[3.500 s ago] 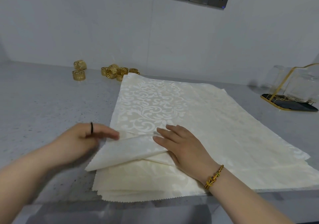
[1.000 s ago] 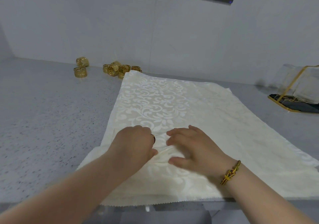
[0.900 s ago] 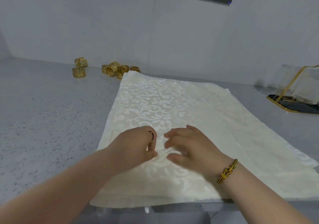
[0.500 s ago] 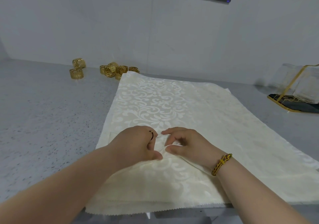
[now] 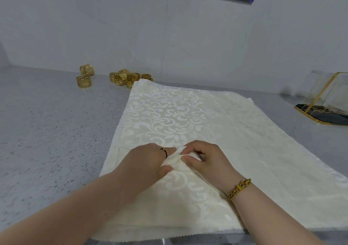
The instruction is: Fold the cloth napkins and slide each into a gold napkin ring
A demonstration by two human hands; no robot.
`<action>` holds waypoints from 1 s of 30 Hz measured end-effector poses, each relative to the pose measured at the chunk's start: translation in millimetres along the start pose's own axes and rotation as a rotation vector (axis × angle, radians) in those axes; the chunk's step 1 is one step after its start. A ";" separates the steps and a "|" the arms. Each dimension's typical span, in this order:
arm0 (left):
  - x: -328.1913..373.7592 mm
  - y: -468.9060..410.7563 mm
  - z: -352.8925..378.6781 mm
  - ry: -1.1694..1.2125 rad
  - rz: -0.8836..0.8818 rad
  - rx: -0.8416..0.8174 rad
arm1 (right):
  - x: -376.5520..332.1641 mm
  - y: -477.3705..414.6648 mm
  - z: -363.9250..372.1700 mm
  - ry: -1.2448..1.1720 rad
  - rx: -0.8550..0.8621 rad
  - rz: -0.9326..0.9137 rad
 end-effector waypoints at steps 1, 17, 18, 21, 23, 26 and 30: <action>1.7 -1.8 0.5 -0.033 -0.002 -0.002 | 0.1 0.0 -0.2 -0.006 0.005 -0.001; -124.8 26.4 -67.6 -0.055 -0.329 0.245 | -15.0 -59.6 -15.5 -0.089 0.009 0.171; -139.2 29.7 -71.3 -0.047 -0.370 0.247 | -19.5 -75.7 -10.6 -0.036 0.002 0.178; -181.5 39.2 -70.5 0.018 -0.474 0.274 | -30.2 -129.1 1.5 0.043 0.008 0.206; -202.1 46.4 -67.3 0.051 -0.527 0.304 | -39.7 -165.0 11.1 0.112 0.024 0.202; -230.0 50.4 -66.4 0.132 -0.567 0.421 | -54.5 -221.4 38.3 0.243 0.019 0.172; -264.2 55.1 -49.8 0.056 -0.675 0.367 | -74.5 -284.4 75.0 0.329 0.051 0.116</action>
Point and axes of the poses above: each hand's wrist, its own y-axis away from the middle knuckle, its own z-axis out of the palm, x = y × z, the point moved 9 cm from there along -y, towards the middle knuckle, and after that the axes turned 14 degrees about z, right-handed, at the moved point
